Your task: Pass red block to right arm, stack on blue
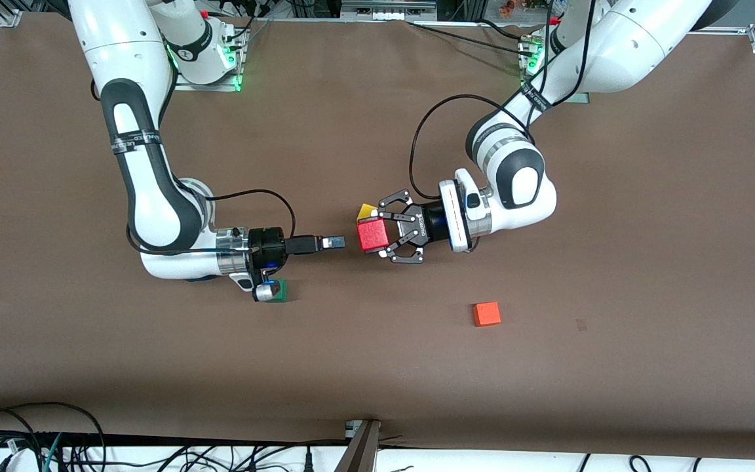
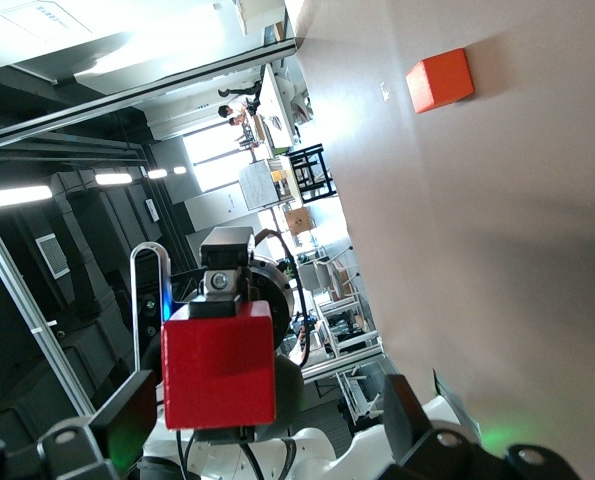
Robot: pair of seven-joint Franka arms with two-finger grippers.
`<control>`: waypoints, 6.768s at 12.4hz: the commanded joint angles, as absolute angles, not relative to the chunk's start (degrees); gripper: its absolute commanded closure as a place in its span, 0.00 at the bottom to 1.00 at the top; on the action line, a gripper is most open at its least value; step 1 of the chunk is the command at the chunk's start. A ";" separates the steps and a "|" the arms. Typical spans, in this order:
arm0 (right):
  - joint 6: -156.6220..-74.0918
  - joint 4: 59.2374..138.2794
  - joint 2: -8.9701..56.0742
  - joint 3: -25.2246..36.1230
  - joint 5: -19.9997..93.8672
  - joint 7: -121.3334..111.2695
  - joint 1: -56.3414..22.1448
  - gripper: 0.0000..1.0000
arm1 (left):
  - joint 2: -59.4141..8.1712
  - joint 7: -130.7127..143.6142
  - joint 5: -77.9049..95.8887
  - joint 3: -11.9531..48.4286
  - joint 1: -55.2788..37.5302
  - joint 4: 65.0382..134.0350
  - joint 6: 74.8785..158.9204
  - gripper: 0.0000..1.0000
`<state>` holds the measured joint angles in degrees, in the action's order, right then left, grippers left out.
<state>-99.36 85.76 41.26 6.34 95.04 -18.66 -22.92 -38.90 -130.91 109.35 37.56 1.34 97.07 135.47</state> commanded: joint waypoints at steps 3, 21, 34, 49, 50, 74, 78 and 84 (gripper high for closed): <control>-102.91 87.01 39.29 6.33 98.26 -19.16 -25.48 0.00 | -39.81 -132.89 113.29 37.09 -1.84 95.45 137.80 1.00; -102.66 89.12 36.65 6.42 96.43 -19.16 -25.49 1.00 | -39.64 -132.02 114.35 37.18 -1.94 96.06 138.43 0.00; -109.06 81.65 36.04 20.82 28.70 -19.07 -25.40 1.00 | -36.21 -114.64 87.68 37.44 16.41 100.55 124.31 0.00; -140.27 110.21 29.62 29.00 17.58 -14.77 -35.07 1.00 | -29.81 -57.96 25.43 37.09 34.63 84.46 84.38 0.00; -140.88 110.56 29.62 29.09 17.58 -14.85 -35.07 1.00 | -29.19 -55.57 20.70 37.09 34.63 84.55 83.94 0.00; -122.22 98.20 29.44 32.61 17.75 -13.98 -33.58 0.00 | 3.93 -5.98 -2.99 0.79 -2.89 96.65 91.57 0.00; -108.15 90.11 29.36 33.48 17.84 -13.97 -32.26 0.00 | 4.57 -4.05 -3.08 1.05 -2.20 98.09 93.08 0.00; -92.38 81.47 27.26 31.57 17.49 -12.32 -26.56 0.00 | 3.87 -1.93 -3.16 1.14 -2.02 97.47 91.41 0.00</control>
